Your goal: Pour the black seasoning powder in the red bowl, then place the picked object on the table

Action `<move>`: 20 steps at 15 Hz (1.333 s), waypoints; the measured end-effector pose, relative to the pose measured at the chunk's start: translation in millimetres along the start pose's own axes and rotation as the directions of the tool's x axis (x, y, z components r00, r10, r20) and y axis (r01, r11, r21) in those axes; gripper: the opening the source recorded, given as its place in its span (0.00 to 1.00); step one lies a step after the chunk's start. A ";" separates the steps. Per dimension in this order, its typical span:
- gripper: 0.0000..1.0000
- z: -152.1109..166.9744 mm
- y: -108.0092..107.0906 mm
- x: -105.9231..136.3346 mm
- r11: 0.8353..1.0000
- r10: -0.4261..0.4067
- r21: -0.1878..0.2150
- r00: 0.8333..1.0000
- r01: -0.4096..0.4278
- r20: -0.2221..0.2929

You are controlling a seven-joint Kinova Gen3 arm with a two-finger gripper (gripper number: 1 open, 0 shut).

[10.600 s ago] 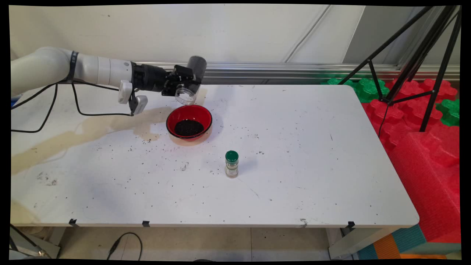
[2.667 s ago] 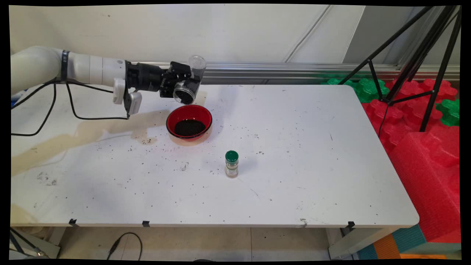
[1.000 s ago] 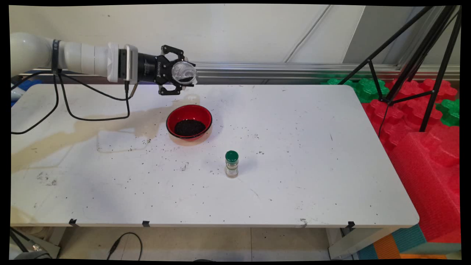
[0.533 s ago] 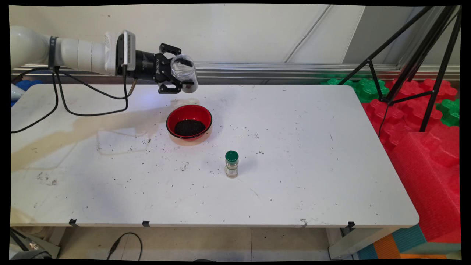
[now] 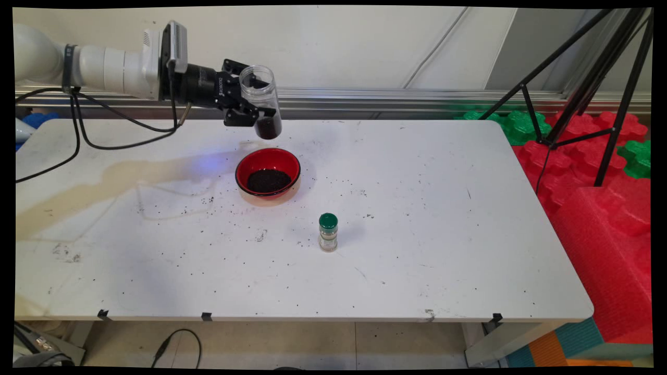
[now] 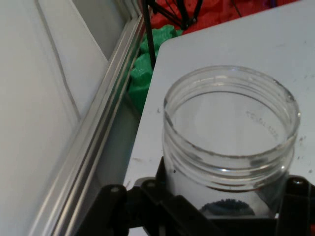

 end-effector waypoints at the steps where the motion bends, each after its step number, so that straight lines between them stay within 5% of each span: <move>1: 0.00 -1.4 -0.8 1.7 0.999 -0.033 -0.004 0.999 0.033 -0.004; 12: 0.00 -16.8 1.3 21.9 0.965 -0.256 -0.077 0.966 0.252 -0.040; 20: 0.00 -35.3 26.1 29.8 0.938 -0.292 -0.207 0.956 0.278 -0.039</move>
